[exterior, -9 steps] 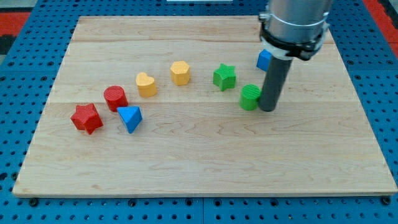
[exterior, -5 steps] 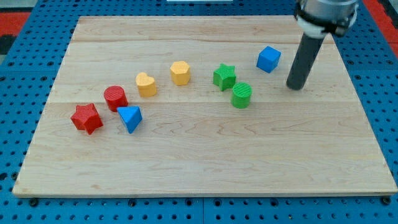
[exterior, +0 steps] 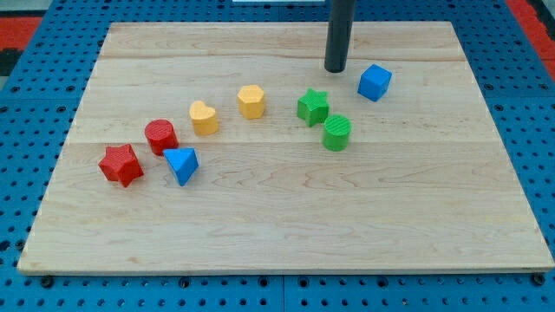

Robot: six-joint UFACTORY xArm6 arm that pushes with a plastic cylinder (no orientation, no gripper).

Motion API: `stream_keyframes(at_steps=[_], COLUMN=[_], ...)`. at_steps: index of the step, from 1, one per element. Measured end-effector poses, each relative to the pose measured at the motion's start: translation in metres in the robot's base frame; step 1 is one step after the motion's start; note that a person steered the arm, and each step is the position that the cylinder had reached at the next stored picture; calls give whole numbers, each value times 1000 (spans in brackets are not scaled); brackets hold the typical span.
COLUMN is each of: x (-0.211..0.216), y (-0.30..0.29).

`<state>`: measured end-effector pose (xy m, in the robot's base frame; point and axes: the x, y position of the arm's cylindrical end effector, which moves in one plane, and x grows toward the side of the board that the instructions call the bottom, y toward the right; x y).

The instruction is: Move the blue cube to the center right

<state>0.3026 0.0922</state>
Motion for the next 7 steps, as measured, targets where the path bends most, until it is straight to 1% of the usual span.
stream_keyframes(at_steps=[2,3,4,5,6,7], x=[25,54,84,123,141,133], y=[68,82,82,99,109,126])
